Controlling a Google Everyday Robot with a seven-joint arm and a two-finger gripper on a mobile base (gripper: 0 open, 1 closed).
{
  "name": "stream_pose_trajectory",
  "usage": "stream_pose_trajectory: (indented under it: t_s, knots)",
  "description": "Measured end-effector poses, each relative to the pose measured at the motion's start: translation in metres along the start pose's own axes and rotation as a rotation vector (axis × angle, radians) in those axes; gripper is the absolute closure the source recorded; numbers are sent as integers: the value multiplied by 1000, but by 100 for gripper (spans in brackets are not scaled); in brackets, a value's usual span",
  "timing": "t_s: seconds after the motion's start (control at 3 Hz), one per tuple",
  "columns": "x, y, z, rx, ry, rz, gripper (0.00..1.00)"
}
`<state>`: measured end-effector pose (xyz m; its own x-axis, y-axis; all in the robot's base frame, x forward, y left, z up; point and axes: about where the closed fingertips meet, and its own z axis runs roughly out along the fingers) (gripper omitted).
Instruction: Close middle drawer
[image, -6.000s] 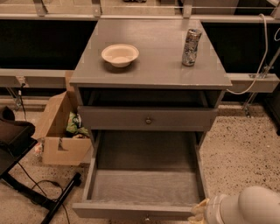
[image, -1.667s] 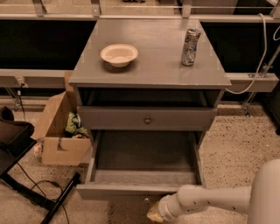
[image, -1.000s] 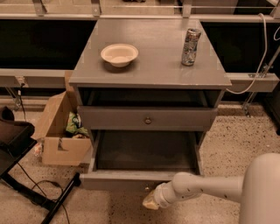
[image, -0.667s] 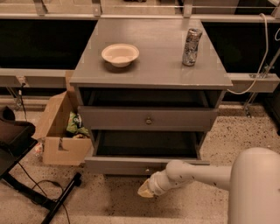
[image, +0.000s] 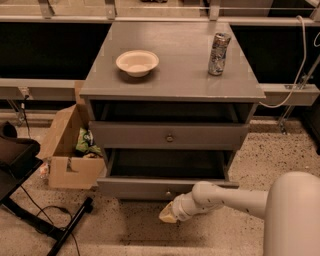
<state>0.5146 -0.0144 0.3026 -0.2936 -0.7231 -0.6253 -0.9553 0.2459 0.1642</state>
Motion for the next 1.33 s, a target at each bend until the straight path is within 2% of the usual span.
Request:
stream_pose_trajectory:
  t_s: [0.33, 0.67, 1.0, 1.33]
  knots:
    - [2, -25, -4, 6, -13, 0, 100]
    - [-7, -55, -19, 44, -12, -17, 100]
    - [-7, -55, -19, 44, -12, -17, 100]
    - [-26, -88, -35, 79, 1, -42, 100]
